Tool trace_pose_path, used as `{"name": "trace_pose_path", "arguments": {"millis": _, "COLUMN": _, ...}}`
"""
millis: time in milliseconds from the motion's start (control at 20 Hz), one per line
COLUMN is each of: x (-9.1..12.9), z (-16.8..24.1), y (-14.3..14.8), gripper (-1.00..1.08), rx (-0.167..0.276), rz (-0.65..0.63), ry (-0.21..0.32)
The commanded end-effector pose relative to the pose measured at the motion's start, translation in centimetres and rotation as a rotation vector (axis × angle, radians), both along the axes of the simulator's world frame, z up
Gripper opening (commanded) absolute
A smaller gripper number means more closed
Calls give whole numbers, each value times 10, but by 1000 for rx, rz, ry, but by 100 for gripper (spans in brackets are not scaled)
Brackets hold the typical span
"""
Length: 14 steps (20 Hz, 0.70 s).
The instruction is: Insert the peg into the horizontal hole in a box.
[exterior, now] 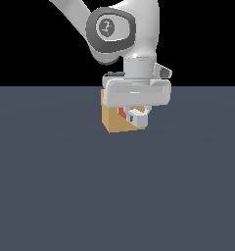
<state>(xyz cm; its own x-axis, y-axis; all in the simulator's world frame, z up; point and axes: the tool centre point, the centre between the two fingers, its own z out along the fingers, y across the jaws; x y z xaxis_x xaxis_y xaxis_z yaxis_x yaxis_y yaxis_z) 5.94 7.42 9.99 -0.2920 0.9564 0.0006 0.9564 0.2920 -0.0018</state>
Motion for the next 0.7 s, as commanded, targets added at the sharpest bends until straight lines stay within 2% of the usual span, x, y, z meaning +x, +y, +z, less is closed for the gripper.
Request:
{"name": "trace_pose_path", "arguments": {"millis": 0, "x": 2, "z": 2, "y": 2, "gripper": -100, "rx": 0, "rz": -6, "ry": -2}}
{"name": "trace_pose_path", "arguments": {"millis": 650, "x": 4, "z": 1, "y": 1, "gripper": -100, "rx": 1, "rz": -7, "ry": -1}}
